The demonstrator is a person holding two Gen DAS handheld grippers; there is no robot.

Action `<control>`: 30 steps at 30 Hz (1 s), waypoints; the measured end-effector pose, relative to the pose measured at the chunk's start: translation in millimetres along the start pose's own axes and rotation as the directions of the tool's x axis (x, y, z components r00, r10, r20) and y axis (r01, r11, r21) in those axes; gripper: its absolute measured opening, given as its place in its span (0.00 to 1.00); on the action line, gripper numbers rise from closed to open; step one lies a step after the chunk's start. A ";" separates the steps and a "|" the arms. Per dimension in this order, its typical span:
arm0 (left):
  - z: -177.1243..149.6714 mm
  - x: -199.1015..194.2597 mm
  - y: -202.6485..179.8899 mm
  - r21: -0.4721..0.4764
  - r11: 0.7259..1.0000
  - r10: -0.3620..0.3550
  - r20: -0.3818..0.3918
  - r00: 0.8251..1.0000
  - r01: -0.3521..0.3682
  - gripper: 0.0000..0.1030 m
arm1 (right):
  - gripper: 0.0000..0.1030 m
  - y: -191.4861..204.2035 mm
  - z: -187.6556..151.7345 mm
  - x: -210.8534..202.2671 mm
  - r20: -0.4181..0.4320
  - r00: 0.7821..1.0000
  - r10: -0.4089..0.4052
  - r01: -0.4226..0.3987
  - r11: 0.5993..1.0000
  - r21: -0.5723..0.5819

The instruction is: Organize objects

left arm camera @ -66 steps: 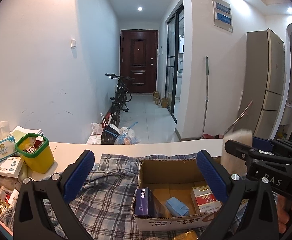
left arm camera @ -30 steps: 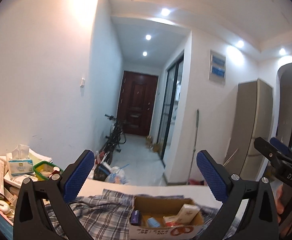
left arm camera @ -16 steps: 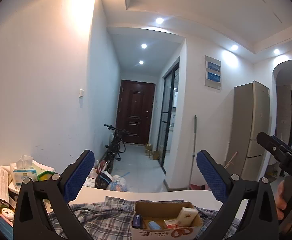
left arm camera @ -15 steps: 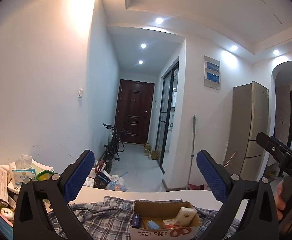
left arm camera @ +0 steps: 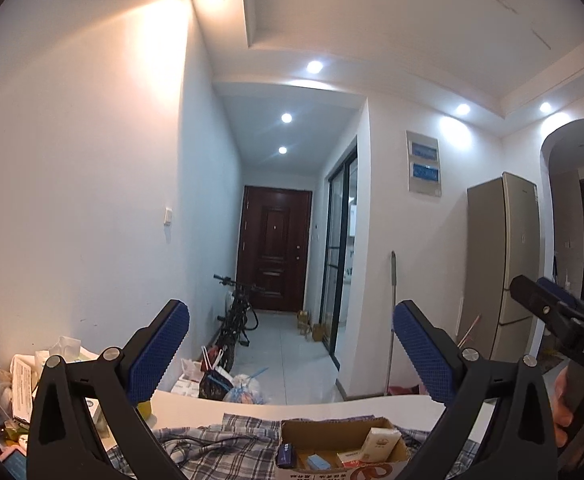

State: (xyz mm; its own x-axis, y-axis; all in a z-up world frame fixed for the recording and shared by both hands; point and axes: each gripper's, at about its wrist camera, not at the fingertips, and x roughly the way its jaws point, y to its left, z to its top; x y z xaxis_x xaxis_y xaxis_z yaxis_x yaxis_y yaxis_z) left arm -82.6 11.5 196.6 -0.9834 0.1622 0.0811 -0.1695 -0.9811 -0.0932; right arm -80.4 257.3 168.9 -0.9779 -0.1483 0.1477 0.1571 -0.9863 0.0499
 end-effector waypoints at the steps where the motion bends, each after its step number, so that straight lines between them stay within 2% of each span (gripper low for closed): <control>1: 2.6 -1.7 -0.8 -0.012 1.000 0.007 0.002 1.000 -0.007 1.00 | 1.00 0.6 0.2 0.5 -0.006 1.000 -0.004 0.004 1.000 0.016; 3: 9.7 -3.0 -4.1 -0.046 0.999 0.001 -0.008 1.000 -0.001 1.00 | 1.00 1.4 0.9 8.2 -0.044 0.999 0.011 -0.008 0.998 0.056; 5: 14.9 -6.1 -6.4 -0.059 0.998 -0.032 -0.023 0.999 0.030 1.00 | 1.00 2.1 3.4 11.0 -0.080 0.995 0.058 -0.050 0.994 0.095; 7: 17.3 -14.2 -10.5 -0.026 0.998 -0.049 -0.031 0.998 0.049 1.00 | 1.00 3.8 6.7 4.3 -0.082 0.993 0.084 -0.075 0.991 0.109; 12: 11.1 -45.2 -12.6 0.067 0.997 0.044 0.019 0.999 -0.046 1.00 | 1.00 8.4 8.2 -26.2 -0.049 0.999 0.021 -0.018 0.998 0.058; 17: 1.3 -70.7 -11.8 0.106 0.993 0.045 0.002 0.999 -0.045 1.00 | 1.00 7.9 3.2 -51.0 -0.058 0.998 0.024 -0.019 0.996 0.082; 20: -3.7 -89.4 -1.8 0.056 0.995 0.084 0.026 0.996 -0.085 1.00 | 1.00 8.8 -2.4 -60.0 -0.072 0.997 0.016 -0.009 0.996 0.084; 22: -9.0 -100.1 7.7 0.021 0.996 0.081 0.034 0.996 -0.081 1.00 | 1.00 11.1 -7.1 -66.4 -0.080 0.997 0.022 -0.016 0.997 0.076; 26: -24.4 -105.7 20.9 0.017 0.995 0.096 -0.014 0.995 -0.096 1.00 | 1.00 20.8 -18.2 -78.0 -0.086 0.996 0.005 -0.002 0.999 0.034; 30: -40.6 -105.9 28.9 0.020 0.996 0.089 -0.057 0.994 -0.088 1.00 | 1.00 33.4 -29.8 -86.6 -0.090 0.996 0.025 -0.023 0.999 0.023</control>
State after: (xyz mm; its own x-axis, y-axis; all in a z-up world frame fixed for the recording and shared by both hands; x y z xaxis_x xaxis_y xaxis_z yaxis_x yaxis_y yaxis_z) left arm 14.1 -29.8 145.1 -0.9967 0.0802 0.0159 -0.0812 -0.9934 -0.0804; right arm 5.4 235.0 128.3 -0.9821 -0.1786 0.0598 0.1825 -0.9807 0.0695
